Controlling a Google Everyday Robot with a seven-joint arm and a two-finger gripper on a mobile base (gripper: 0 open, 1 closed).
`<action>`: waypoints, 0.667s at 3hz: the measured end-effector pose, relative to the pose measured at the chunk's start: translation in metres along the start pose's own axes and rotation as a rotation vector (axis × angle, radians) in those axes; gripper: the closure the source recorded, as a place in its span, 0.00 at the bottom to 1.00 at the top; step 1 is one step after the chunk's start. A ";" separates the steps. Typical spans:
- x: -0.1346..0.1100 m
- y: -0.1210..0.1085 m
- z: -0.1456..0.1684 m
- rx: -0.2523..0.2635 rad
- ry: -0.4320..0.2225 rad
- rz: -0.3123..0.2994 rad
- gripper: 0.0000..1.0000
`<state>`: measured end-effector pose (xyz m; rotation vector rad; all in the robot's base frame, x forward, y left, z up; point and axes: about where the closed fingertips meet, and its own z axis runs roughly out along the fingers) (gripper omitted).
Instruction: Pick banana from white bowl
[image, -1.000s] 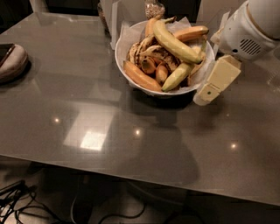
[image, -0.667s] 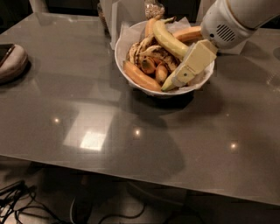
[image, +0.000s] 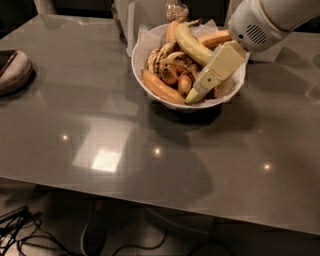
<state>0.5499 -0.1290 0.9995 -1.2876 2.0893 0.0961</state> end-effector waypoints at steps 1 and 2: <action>-0.014 -0.009 0.011 -0.002 -0.055 0.010 0.00; -0.020 -0.014 0.026 -0.011 -0.073 0.025 0.00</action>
Offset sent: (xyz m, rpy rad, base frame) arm 0.0485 0.0256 -0.0134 0.1077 -0.0137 0.0008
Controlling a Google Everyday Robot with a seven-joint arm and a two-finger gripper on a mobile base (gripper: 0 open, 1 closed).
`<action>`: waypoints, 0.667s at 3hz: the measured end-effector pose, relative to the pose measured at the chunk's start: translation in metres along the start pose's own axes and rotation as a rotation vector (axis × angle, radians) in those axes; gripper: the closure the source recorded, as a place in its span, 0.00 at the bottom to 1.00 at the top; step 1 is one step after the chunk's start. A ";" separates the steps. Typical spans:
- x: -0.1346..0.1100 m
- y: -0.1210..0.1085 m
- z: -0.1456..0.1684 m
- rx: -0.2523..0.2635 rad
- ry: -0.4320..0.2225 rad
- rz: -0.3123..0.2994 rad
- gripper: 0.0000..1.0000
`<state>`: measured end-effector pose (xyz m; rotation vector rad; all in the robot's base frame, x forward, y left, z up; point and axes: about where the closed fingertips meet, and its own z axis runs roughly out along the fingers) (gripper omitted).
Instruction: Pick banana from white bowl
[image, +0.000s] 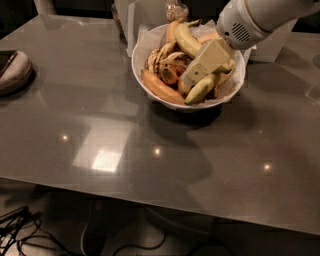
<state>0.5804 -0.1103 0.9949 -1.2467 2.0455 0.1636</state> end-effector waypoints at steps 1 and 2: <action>-0.001 -0.007 0.015 0.000 -0.001 0.020 0.11; -0.004 -0.017 0.029 0.002 -0.004 0.039 0.27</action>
Offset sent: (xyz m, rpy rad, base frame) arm 0.0511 0.0078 -0.0223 0.0387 0.0234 -0.0513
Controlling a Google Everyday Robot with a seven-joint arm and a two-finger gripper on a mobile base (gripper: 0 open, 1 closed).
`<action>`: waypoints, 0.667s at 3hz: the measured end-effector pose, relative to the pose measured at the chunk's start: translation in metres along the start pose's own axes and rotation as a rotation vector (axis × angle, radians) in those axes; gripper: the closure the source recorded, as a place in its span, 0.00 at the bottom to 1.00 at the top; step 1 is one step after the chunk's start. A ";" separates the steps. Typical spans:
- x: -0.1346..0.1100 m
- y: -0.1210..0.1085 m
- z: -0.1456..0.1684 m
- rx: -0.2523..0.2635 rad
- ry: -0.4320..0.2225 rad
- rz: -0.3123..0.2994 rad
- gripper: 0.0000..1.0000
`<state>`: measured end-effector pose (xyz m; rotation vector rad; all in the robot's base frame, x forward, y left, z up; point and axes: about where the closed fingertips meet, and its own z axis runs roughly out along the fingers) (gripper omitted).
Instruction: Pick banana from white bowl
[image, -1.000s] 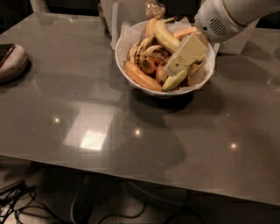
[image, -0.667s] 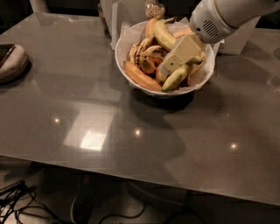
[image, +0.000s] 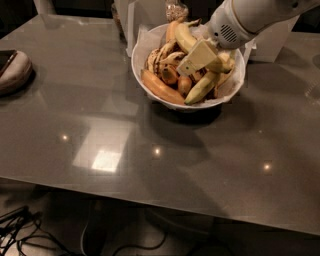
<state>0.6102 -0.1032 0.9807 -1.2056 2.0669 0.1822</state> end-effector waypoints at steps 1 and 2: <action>-0.005 -0.009 0.012 0.000 -0.004 0.020 0.37; -0.009 -0.017 0.023 -0.006 -0.006 0.037 0.38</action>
Offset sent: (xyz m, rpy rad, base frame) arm 0.0450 0.0085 -0.0109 0.0407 0.0287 -0.0391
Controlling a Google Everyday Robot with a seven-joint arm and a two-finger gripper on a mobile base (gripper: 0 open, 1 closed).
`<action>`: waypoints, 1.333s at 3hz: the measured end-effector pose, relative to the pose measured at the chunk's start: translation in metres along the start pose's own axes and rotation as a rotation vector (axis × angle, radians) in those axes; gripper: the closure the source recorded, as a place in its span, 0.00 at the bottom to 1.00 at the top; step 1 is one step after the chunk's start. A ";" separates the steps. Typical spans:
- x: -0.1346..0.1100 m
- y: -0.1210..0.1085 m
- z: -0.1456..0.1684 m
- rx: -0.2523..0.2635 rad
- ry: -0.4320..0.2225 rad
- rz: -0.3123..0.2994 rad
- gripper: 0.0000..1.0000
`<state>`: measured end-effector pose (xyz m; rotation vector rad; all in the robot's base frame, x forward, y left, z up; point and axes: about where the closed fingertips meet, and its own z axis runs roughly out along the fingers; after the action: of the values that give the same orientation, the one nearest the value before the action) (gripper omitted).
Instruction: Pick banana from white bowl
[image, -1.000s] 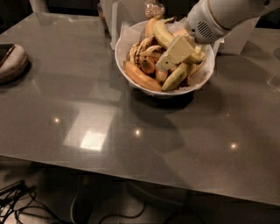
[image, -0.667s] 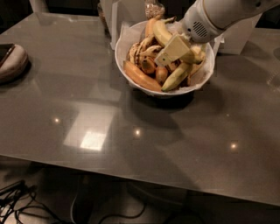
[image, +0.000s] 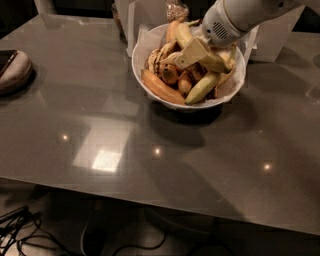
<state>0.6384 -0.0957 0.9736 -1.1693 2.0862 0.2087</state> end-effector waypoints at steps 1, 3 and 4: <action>-0.004 -0.004 0.005 -0.001 0.000 0.012 0.57; -0.013 -0.005 -0.013 -0.005 0.002 0.022 1.00; -0.013 -0.002 -0.029 -0.006 -0.002 0.017 1.00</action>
Offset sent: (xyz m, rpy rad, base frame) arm 0.0089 -0.0013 0.0166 0.0134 0.0162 -0.0237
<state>0.6299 -0.1013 1.0036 -1.1549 2.0955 0.2247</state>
